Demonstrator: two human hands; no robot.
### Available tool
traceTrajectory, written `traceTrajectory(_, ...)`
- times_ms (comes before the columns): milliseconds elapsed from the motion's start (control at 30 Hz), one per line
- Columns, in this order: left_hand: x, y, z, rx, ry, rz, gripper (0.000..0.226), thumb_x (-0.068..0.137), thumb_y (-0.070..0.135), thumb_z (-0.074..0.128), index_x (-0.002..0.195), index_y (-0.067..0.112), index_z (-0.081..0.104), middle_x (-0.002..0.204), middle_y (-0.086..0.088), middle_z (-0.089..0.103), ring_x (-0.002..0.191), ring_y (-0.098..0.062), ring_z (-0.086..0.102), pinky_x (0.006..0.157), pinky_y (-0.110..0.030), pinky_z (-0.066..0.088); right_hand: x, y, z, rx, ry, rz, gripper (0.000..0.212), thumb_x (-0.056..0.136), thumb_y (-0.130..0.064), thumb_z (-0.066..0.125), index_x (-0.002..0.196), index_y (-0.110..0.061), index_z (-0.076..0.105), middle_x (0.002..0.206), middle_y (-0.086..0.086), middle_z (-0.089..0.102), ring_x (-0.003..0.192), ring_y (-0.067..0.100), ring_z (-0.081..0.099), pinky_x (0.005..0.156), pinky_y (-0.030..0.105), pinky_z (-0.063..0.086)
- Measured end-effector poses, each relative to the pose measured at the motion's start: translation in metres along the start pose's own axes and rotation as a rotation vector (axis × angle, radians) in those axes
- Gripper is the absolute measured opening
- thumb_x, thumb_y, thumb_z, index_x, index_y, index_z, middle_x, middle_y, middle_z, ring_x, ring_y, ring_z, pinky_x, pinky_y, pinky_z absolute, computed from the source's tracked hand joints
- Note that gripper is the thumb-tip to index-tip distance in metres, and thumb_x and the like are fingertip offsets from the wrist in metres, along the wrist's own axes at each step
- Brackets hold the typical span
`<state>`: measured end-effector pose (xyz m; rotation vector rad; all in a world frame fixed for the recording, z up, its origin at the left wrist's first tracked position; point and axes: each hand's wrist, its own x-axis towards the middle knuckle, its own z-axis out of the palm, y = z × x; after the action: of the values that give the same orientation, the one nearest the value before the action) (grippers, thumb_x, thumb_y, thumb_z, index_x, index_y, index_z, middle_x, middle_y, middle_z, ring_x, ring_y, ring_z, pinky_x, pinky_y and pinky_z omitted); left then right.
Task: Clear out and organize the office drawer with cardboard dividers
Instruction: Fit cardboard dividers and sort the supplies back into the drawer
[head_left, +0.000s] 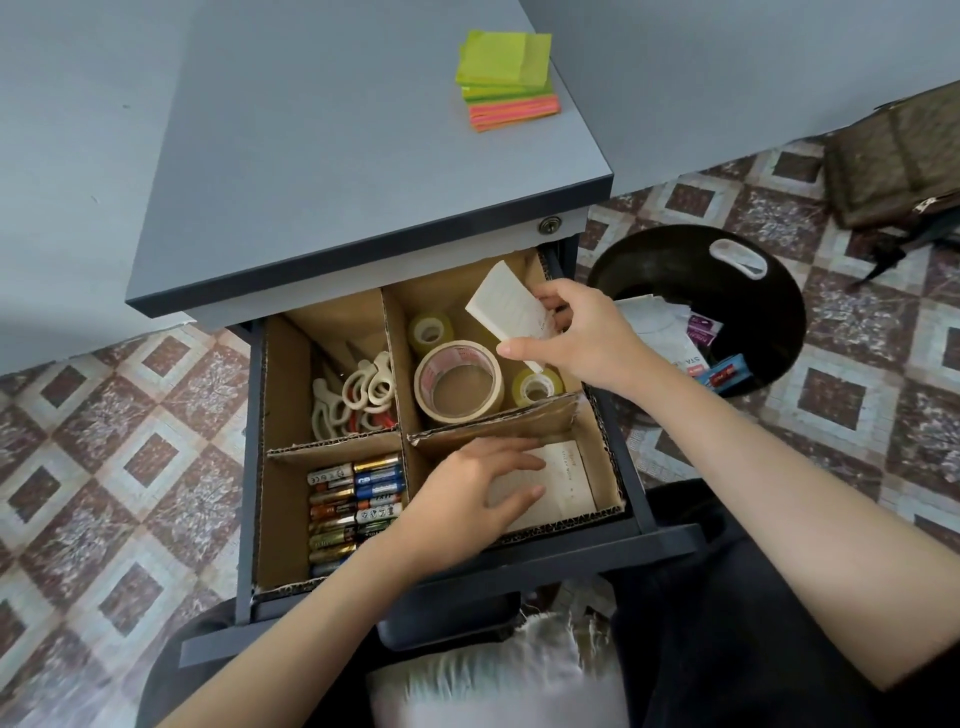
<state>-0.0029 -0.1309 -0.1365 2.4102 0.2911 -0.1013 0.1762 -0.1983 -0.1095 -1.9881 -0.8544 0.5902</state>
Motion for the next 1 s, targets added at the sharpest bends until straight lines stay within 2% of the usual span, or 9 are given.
traceTrajectory(133,-0.020,-0.018,-0.015,0.015,0.238,0.070,0.035,0.087,0.039,0.047,0.102,0.017,0.070,0.118,0.007,0.061,0.110,-0.002,0.052,0.094,-0.010,0.037,-0.009,-0.004,-0.006,-0.036,-0.038,0.007,0.072,0.070,-0.039,0.078,0.130,-0.013,0.047,0.122,-0.002,0.049,0.105,0.011,0.047,0.085,0.028,0.048)
traceTrajectory(200,-0.026,-0.030,-0.021,0.053,0.323,0.068,0.033,0.088,0.035,0.046,0.101,0.017,0.070,0.115,0.006,0.062,0.108,-0.005,0.053,0.094,-0.015,0.040,-0.014,-0.005,-0.009,-0.080,-0.058,0.016,0.073,0.068,-0.038,0.079,0.129,-0.013,0.049,0.121,-0.002,0.049,0.105,0.013,0.049,0.087,0.031,0.049)
traceTrajectory(333,-0.029,-0.048,-0.031,0.118,0.458,0.049,0.035,0.089,0.033,0.045,0.109,0.015,0.066,0.123,0.002,0.057,0.114,-0.008,0.047,0.096,-0.027,0.039,-0.032,-0.014,-0.021,-0.097,-0.195,-0.026,0.067,0.063,-0.037,0.081,0.122,-0.015,0.058,0.108,-0.007,0.057,0.095,0.006,0.052,0.075,0.018,0.043)
traceTrajectory(433,-0.024,-0.056,-0.036,0.074,0.438,-0.052,0.050,0.089,0.048,0.036,0.128,0.023,0.054,0.139,0.012,0.038,0.128,0.001,0.026,0.105,-0.026,0.025,-0.049,-0.021,-0.026,-0.103,-0.515,0.001,0.057,0.065,-0.038,0.080,0.117,-0.026,0.061,0.098,-0.013,0.059,0.085,-0.001,0.053,0.070,0.014,0.042)
traceTrajectory(533,-0.019,-0.062,-0.030,0.032,0.374,-0.118,0.062,0.086,0.059,0.027,0.139,0.030,0.040,0.151,0.012,0.023,0.134,0.003,0.011,0.109,-0.025,0.013,-0.060,-0.017,-0.015,-0.236,-0.704,0.012,0.051,0.069,-0.044,0.078,0.116,-0.038,0.058,0.107,-0.013,0.057,0.096,0.005,0.053,0.081,0.019,0.046)
traceTrajectory(633,-0.018,-0.064,-0.024,0.047,0.360,-0.111,0.067,0.086,0.067,0.022,0.140,0.031,0.037,0.154,0.007,0.019,0.134,0.002,0.010,0.109,-0.027,0.007,-0.064,-0.012,0.002,-0.519,-0.763,-0.085,0.053,0.080,-0.053,0.064,0.127,-0.037,0.046,0.118,-0.011,0.052,0.102,0.007,0.045,0.086,0.025,0.040)
traceTrajectory(733,-0.017,-0.067,-0.022,0.016,0.371,-0.105,0.074,0.085,0.074,0.010,0.139,0.032,0.036,0.154,0.008,0.020,0.135,0.003,0.010,0.109,-0.027,0.006,-0.060,-0.010,0.014,-0.631,-0.847,-0.059,0.060,0.087,-0.054,0.054,0.138,-0.035,0.029,0.116,-0.006,0.044,0.100,0.012,0.040,0.082,0.028,0.036)
traceTrajectory(900,-0.017,-0.069,-0.020,-0.014,0.403,-0.076,0.068,0.087,0.072,0.011,0.140,0.034,0.028,0.151,0.012,0.022,0.137,0.001,0.016,0.110,-0.026,0.011,-0.045,-0.002,0.028,-0.796,-0.875,-0.102,0.072,0.087,-0.053,0.055,0.145,-0.031,0.019,0.128,0.008,0.048,0.118,0.025,0.046,0.094,0.035,0.039)
traceTrajectory(1000,-0.017,-0.068,-0.019,-0.023,0.410,-0.076,0.068,0.086,0.072,0.012,0.140,0.033,0.026,0.151,0.011,0.024,0.137,0.000,0.018,0.109,-0.025,0.011,-0.043,0.005,0.034,-0.990,-0.845,-0.263,0.074,0.085,-0.052,0.057,0.146,-0.033,0.018,0.121,0.010,0.052,0.113,0.027,0.051,0.088,0.033,0.042)
